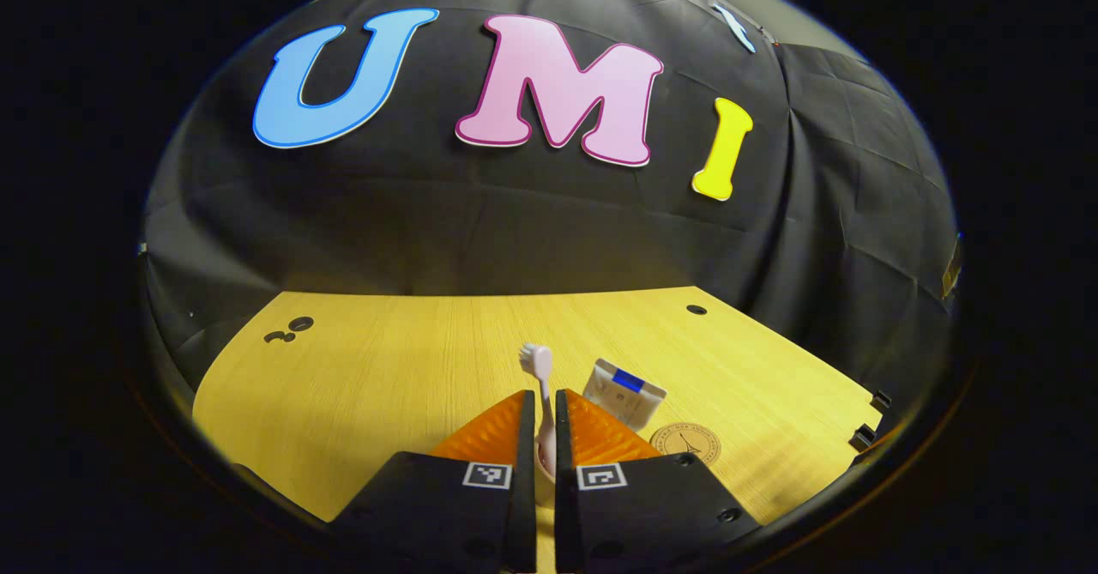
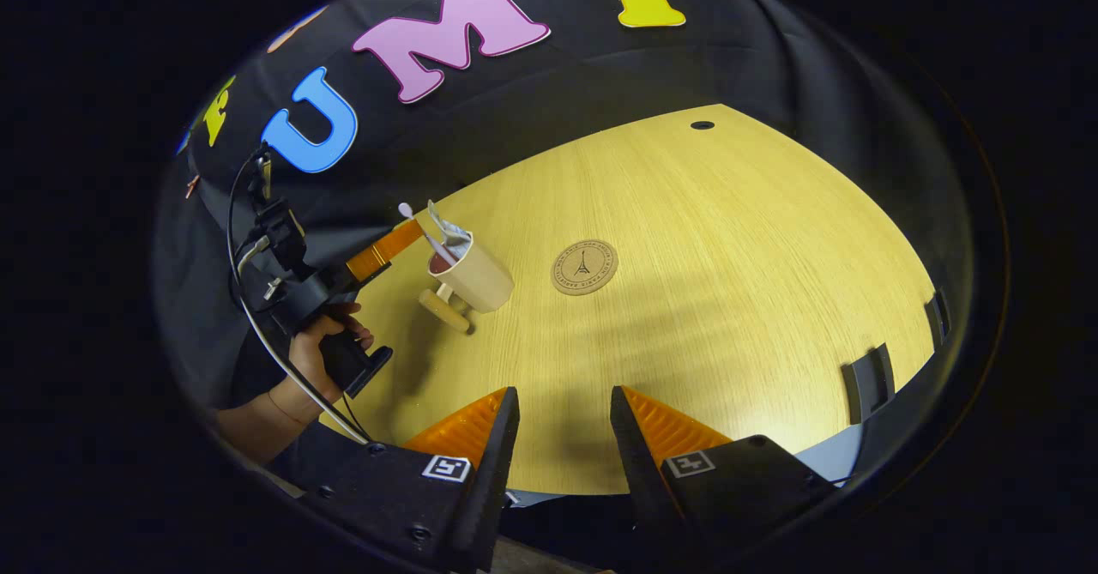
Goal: Put the toothbrush and toothpaste on the desktop into the cup, then pick up the cup and place it on the coaster on the desktop.
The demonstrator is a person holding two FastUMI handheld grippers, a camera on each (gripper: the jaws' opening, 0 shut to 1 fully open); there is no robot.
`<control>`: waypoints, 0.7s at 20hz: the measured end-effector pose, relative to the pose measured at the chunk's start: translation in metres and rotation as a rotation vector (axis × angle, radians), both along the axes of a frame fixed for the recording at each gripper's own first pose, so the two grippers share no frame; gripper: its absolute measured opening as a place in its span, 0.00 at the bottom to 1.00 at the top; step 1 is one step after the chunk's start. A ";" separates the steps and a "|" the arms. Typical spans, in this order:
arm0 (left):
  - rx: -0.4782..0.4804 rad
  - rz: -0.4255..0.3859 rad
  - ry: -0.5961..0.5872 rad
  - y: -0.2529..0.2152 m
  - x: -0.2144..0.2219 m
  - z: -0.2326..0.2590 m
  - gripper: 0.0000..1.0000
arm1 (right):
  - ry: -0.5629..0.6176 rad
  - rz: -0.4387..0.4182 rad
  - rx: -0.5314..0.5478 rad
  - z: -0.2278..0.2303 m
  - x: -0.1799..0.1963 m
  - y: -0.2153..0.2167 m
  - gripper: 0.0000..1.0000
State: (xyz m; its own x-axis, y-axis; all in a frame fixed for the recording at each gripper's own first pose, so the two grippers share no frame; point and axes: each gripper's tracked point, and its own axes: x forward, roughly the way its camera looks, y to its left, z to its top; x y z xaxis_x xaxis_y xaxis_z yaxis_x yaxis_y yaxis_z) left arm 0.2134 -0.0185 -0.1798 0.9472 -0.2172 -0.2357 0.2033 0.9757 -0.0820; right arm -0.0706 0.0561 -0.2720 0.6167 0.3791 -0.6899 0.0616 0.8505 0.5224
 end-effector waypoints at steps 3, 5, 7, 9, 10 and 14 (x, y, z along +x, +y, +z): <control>0.045 0.005 0.009 0.003 -0.013 0.004 0.22 | 0.015 0.013 0.021 0.001 0.000 0.004 0.67; 0.077 -0.004 0.030 0.003 -0.025 0.003 0.26 | 0.070 0.036 0.011 -0.010 -0.006 0.006 0.67; 0.105 -0.027 0.089 0.001 -0.039 -0.006 0.27 | 0.100 0.052 0.026 -0.011 -0.012 0.009 0.67; 0.124 -0.045 0.172 0.000 -0.052 -0.018 0.27 | 0.114 0.058 0.036 -0.013 -0.014 0.012 0.67; 0.123 -0.054 0.221 0.000 -0.058 -0.025 0.27 | 0.117 0.062 0.036 -0.014 -0.016 0.012 0.67; 0.062 -0.086 0.373 -0.010 -0.076 -0.042 0.27 | 0.133 0.051 0.043 -0.017 -0.013 0.010 0.67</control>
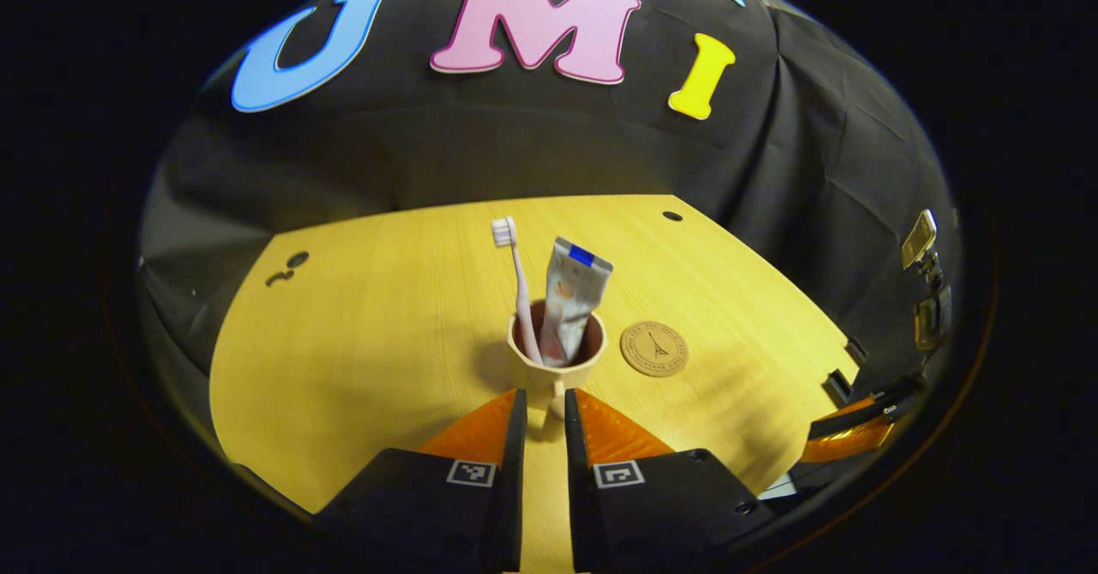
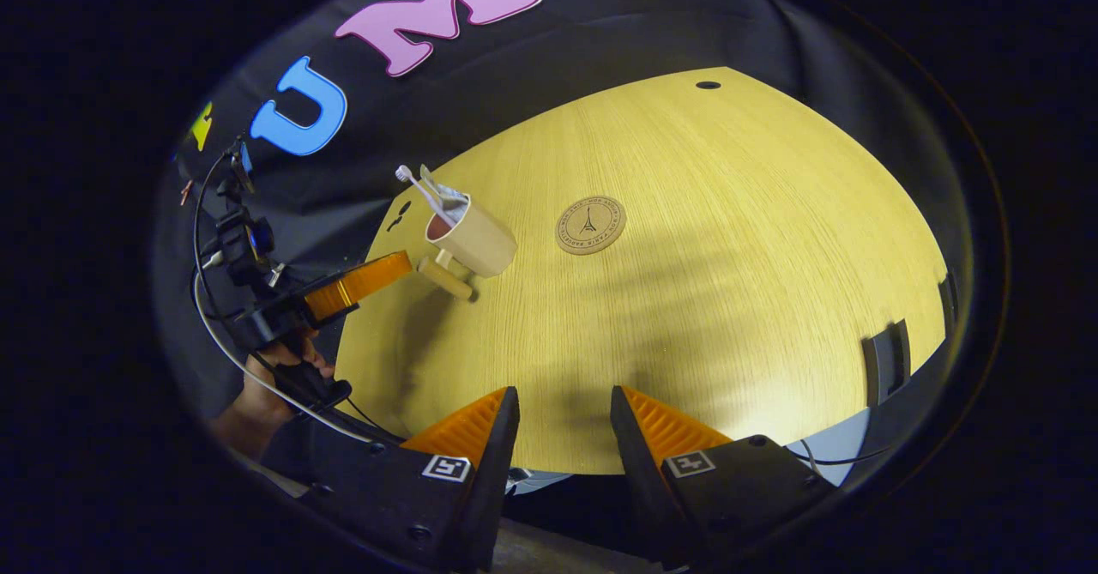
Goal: Put the toothbrush and toothpaste on the desktop into the cup, then pick up the cup and place it on the coaster on the desktop.
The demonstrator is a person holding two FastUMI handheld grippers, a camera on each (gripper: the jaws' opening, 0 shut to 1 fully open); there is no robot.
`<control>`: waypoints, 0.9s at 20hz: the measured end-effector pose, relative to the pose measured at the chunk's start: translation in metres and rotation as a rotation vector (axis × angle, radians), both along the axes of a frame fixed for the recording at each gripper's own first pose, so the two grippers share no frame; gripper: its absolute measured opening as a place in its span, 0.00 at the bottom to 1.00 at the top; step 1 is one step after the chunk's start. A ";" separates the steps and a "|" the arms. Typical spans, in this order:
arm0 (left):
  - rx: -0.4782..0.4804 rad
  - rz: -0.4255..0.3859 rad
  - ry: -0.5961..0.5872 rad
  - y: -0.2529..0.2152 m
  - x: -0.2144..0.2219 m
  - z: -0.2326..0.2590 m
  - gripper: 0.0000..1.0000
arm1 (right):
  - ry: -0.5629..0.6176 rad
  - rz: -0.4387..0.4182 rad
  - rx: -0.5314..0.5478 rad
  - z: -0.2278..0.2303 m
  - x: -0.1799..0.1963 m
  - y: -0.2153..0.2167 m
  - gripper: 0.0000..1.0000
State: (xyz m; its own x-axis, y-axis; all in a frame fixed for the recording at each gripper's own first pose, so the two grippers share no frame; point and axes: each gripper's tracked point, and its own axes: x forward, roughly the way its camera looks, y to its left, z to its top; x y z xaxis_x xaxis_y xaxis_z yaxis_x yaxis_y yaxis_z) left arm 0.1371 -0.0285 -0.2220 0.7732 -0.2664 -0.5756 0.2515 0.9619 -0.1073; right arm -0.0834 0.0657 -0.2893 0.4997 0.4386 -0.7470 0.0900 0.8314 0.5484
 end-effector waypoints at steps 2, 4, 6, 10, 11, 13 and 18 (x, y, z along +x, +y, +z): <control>0.009 -0.005 0.052 0.001 -0.006 -0.009 0.27 | 0.002 -0.013 0.001 -0.001 0.002 -0.003 0.67; 0.023 -0.009 0.104 -0.002 -0.005 -0.018 0.23 | 0.003 -0.030 0.008 -0.001 0.003 -0.006 0.67; 0.023 -0.028 0.130 -0.009 -0.001 -0.021 0.23 | 0.005 -0.047 0.011 -0.002 0.002 -0.011 0.67; 0.050 -0.063 0.197 -0.018 0.005 -0.031 0.33 | 0.022 -0.092 0.017 -0.006 -0.002 -0.021 0.67; 0.051 -0.060 0.212 -0.019 0.005 -0.034 0.29 | 0.025 -0.104 0.018 -0.007 -0.002 -0.023 0.67; 0.055 -0.059 0.242 -0.021 0.009 -0.042 0.41 | 0.027 -0.123 0.015 -0.009 -0.002 -0.028 0.67; 0.069 -0.045 0.330 -0.024 0.021 -0.066 0.55 | 0.047 -0.158 0.014 -0.015 -0.006 -0.035 0.67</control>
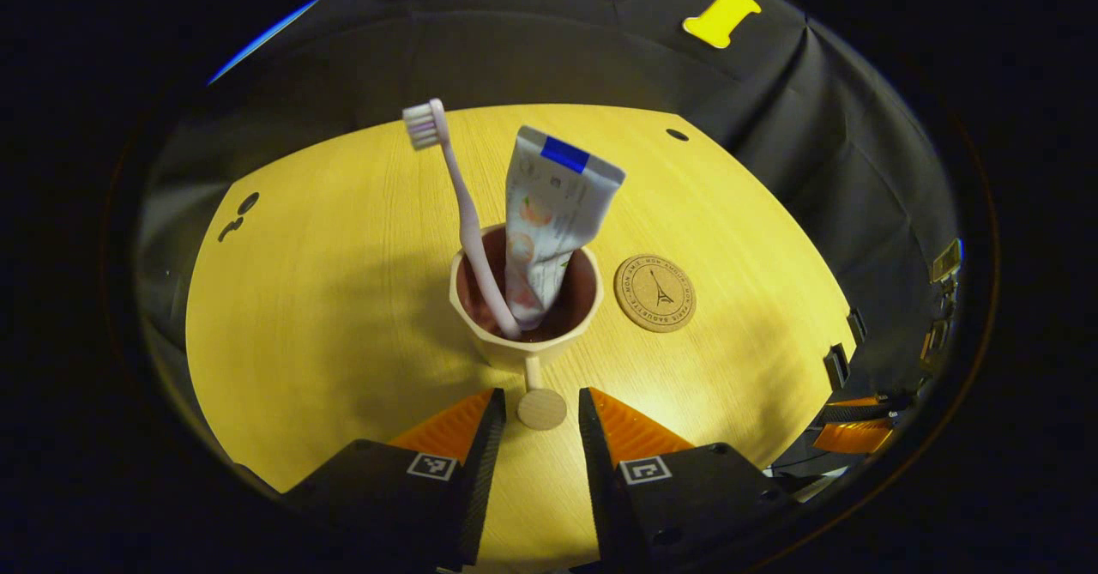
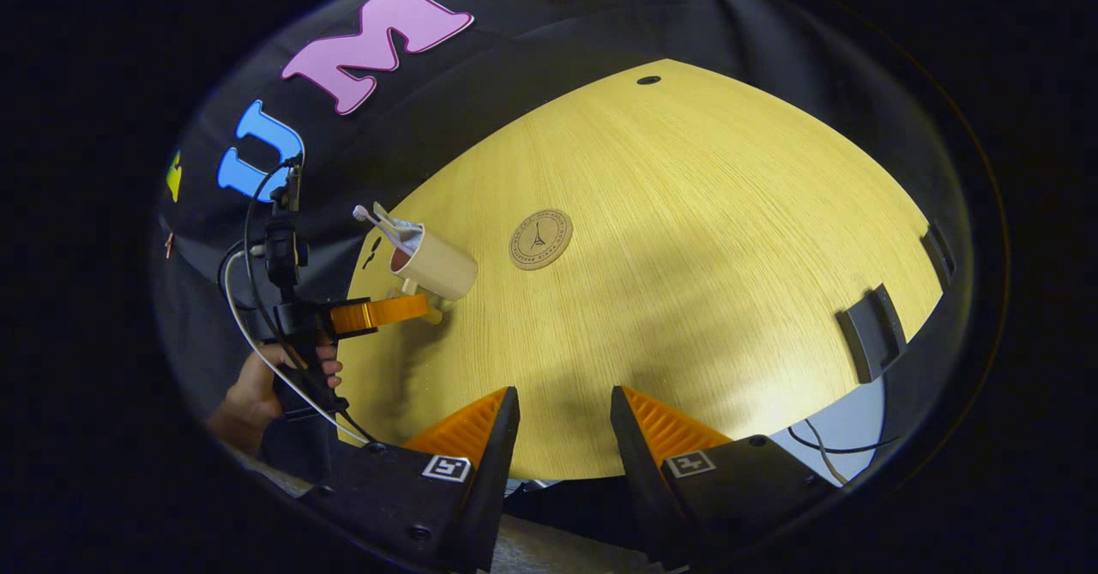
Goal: Put the toothbrush and toothpaste on the desktop into the cup, then pick up the cup and place it on the coaster on the desktop.
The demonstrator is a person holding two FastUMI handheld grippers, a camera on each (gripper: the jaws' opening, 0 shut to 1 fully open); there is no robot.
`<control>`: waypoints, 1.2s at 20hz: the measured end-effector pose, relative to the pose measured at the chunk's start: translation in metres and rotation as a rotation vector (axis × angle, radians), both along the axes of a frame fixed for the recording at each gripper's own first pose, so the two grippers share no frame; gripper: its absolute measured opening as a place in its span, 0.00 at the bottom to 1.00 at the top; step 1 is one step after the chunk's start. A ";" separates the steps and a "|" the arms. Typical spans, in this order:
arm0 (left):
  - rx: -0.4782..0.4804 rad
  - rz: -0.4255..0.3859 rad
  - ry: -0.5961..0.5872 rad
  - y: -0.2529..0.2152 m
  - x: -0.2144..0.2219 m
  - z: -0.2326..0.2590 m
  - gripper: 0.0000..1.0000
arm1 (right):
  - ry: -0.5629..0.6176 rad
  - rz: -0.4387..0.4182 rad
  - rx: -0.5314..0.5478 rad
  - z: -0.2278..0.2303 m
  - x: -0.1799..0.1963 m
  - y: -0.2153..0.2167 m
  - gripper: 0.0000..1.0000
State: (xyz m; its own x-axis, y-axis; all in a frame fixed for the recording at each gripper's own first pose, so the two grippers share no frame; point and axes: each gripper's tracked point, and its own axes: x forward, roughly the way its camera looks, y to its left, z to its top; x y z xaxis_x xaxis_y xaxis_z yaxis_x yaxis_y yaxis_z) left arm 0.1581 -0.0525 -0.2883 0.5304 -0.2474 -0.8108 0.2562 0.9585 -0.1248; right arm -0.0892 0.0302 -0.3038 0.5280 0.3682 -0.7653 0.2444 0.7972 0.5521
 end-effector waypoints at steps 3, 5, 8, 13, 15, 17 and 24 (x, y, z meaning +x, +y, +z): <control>0.020 0.010 0.048 0.000 0.007 -0.014 0.55 | 0.004 -0.022 -0.001 -0.002 -0.002 -0.004 0.67; 0.036 0.016 0.058 0.000 0.013 -0.021 0.64 | 0.011 -0.043 -0.003 -0.005 -0.005 -0.010 0.67; 0.080 0.016 0.063 0.000 0.021 -0.028 0.54 | 0.020 -0.080 0.002 -0.007 -0.010 -0.017 0.67; 0.127 0.030 0.114 0.001 0.024 -0.042 0.50 | 0.028 -0.105 0.013 -0.010 -0.015 -0.021 0.67; 0.142 0.030 0.120 0.002 0.024 -0.045 0.38 | 0.032 -0.101 0.021 -0.011 -0.017 -0.021 0.67; 0.143 0.040 0.108 0.001 0.026 -0.045 0.35 | 0.034 -0.097 0.029 -0.012 -0.018 -0.022 0.67; 0.163 0.050 0.081 0.002 0.025 -0.039 0.34 | 0.042 -0.046 0.061 -0.021 -0.017 -0.035 0.66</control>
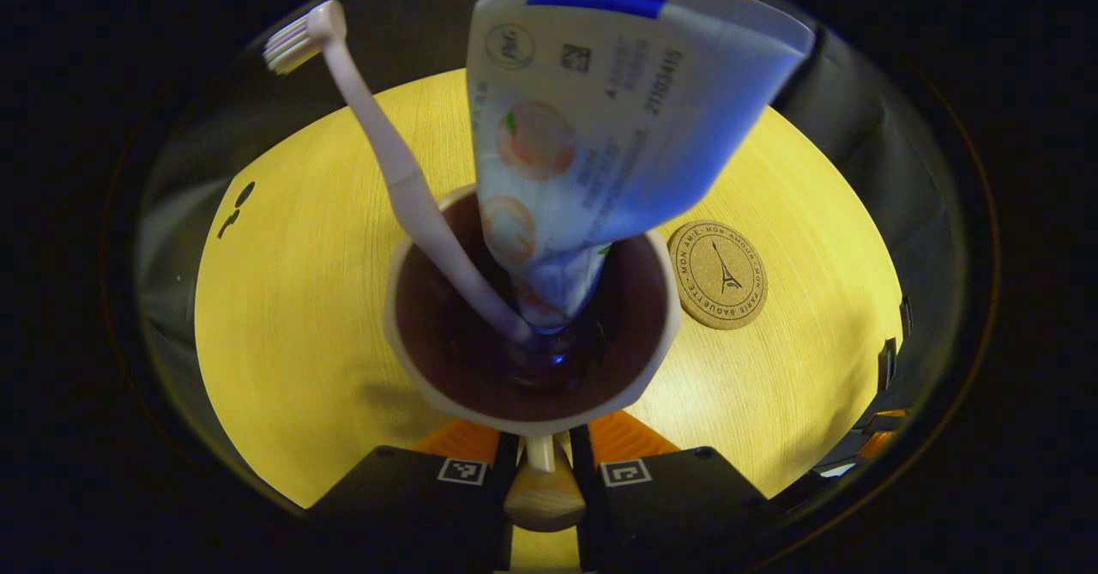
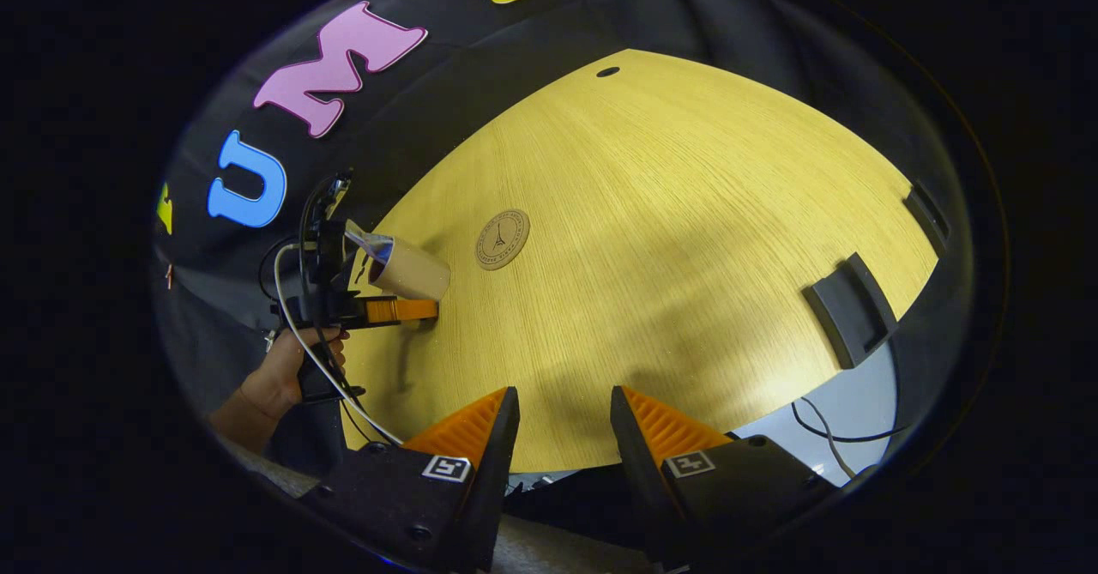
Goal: Put the toothbrush and toothpaste on the desktop into the cup, then pick up the cup and place it on the coaster on the desktop.
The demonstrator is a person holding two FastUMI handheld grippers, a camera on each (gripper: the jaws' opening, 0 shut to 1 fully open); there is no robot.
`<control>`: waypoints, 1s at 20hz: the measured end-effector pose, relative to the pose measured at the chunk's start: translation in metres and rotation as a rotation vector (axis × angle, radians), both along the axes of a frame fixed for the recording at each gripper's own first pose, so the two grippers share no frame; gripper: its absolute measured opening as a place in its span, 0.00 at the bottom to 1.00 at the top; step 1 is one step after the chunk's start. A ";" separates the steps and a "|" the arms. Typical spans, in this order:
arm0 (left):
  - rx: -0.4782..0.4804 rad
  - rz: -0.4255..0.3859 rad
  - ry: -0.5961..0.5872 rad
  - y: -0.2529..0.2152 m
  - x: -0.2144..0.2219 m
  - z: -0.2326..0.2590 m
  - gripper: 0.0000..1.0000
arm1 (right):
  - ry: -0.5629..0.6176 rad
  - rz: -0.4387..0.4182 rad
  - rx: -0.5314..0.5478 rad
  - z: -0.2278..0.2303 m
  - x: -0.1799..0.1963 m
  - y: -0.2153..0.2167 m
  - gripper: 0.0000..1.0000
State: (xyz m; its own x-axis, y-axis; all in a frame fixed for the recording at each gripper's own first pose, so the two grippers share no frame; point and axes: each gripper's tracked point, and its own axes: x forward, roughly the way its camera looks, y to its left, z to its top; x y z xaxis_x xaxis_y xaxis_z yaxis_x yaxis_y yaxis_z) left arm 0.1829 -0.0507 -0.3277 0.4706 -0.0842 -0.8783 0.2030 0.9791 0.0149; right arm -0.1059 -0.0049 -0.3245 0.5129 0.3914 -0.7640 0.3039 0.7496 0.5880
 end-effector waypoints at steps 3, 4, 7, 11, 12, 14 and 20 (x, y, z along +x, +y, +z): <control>-0.001 0.032 -0.012 -0.007 -0.004 0.001 0.29 | 0.013 0.035 0.018 -0.009 -0.001 -0.009 0.66; -0.004 0.042 -0.018 -0.010 -0.005 0.003 0.33 | 0.015 0.048 0.019 -0.013 -0.001 -0.013 0.66; -0.009 0.053 -0.033 -0.026 -0.009 0.011 0.34 | 0.016 0.075 0.029 -0.019 0.003 -0.027 0.67; -0.044 0.062 -0.054 -0.059 -0.004 0.024 0.34 | 0.016 0.096 0.037 -0.024 0.010 -0.045 0.67; -0.053 0.056 -0.059 -0.069 -0.001 0.027 0.34 | 0.016 0.096 0.038 -0.026 0.011 -0.049 0.67; -0.062 0.032 -0.064 -0.090 0.006 0.029 0.33 | 0.017 0.088 0.041 -0.029 0.010 -0.059 0.67; -0.067 -0.029 -0.051 -0.141 0.018 0.021 0.34 | 0.032 0.047 0.039 -0.038 0.008 -0.091 0.67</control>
